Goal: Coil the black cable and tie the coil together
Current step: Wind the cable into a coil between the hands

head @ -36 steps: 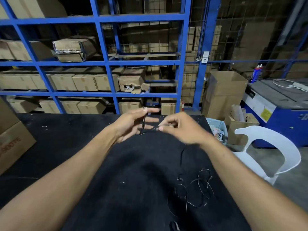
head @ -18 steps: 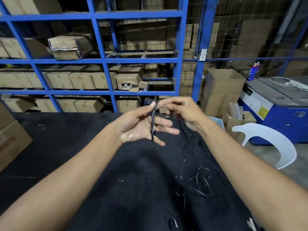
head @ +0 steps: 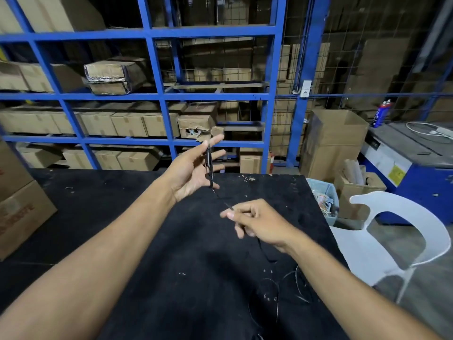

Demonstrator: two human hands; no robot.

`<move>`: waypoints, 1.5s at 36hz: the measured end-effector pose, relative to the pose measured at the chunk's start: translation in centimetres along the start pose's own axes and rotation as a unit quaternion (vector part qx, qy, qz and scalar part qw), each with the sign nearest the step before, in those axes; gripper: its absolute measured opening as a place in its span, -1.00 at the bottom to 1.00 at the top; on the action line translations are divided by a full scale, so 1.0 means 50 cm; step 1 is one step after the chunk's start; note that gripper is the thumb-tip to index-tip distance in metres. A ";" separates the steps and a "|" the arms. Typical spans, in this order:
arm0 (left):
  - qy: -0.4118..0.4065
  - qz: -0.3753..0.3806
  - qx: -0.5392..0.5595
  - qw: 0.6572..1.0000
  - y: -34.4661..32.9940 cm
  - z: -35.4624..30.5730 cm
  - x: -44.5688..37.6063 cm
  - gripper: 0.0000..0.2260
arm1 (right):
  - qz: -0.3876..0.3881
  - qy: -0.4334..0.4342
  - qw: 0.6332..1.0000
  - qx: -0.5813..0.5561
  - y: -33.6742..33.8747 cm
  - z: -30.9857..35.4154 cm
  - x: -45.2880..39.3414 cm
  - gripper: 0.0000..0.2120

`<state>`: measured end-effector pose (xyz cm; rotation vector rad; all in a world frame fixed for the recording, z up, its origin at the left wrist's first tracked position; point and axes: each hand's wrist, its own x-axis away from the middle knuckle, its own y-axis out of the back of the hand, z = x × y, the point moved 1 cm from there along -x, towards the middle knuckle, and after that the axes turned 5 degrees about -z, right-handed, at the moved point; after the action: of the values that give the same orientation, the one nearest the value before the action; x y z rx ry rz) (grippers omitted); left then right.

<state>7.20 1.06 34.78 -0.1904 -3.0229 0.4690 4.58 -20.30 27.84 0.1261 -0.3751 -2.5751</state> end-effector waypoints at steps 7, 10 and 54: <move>-0.029 -0.011 -0.126 0.991 -0.019 0.036 0.004 -0.64 | 0.066 0.019 0.981 0.182 0.047 0.091 -0.019 -0.79; -0.030 0.004 -0.185 0.982 -0.036 0.042 0.009 -0.65 | 0.063 0.043 0.970 0.230 0.070 0.124 -0.035 -0.83; -0.100 -0.002 -0.321 0.942 -0.025 -0.022 0.007 -0.66 | -0.050 0.082 0.993 0.067 0.085 0.099 -0.036 -0.87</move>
<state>6.83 0.23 36.22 -0.1790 -3.2550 -0.5521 7.40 -21.69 33.82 0.4112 -0.4899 -2.6134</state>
